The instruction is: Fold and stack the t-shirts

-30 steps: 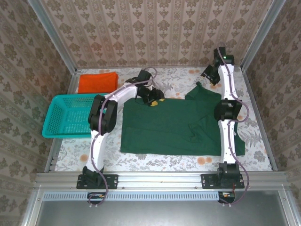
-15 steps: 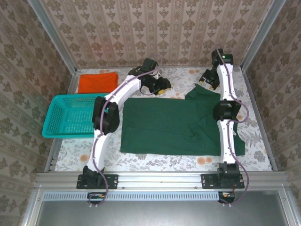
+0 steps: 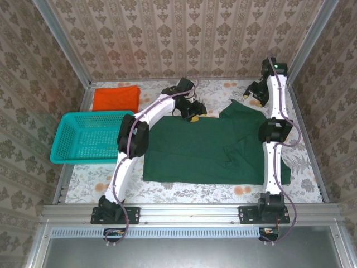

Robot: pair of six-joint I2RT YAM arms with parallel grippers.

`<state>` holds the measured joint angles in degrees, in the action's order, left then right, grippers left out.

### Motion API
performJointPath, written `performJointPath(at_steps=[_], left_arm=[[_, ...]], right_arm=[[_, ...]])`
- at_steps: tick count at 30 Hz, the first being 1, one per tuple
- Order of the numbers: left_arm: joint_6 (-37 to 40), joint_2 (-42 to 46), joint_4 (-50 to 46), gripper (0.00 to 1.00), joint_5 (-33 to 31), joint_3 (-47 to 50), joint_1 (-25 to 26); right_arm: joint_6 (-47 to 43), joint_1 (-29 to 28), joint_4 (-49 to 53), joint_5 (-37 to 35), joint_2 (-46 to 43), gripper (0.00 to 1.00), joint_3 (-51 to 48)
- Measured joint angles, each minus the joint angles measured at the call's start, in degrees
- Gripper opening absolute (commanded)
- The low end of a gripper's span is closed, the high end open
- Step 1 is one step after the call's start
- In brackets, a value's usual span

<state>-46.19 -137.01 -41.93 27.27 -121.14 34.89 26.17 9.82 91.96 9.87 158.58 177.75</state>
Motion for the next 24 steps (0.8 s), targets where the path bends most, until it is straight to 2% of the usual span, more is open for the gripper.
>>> performJointPath(at_steps=[5,11,14,19,22,24], left_arm=[[4.0,5.3,-6.0,0.59,-6.9,3.8,-3.9],[8.0,15.0,-10.1,0.65,-15.1,11.6,-11.3],[10.1,16.8,-11.2,0.67,-17.6,13.0,-14.2],[12.4,15.7,-12.8,0.67,-18.8,12.5,-15.6],[13.3,12.9,-13.8,0.66,-19.6,10.4,-15.9],[13.6,10.7,-14.6,0.66,-20.0,9.1,-16.1]], right_arm=[[-0.8,0.0,0.0,-0.9,-7.2,0.67,-3.9],[-1.6,-3.1,-0.2,-3.2,-21.0,0.68,-19.9],[-2.3,-4.0,-0.3,-3.7,-29.1,0.7,-31.5],[-3.3,-3.7,-5.6,-3.3,-48.8,0.71,-61.2],[-2.7,-3.7,-12.5,-0.9,-59.6,0.66,-76.9],[-1.1,-3.7,-18.4,0.7,-63.6,0.6,-84.5]])
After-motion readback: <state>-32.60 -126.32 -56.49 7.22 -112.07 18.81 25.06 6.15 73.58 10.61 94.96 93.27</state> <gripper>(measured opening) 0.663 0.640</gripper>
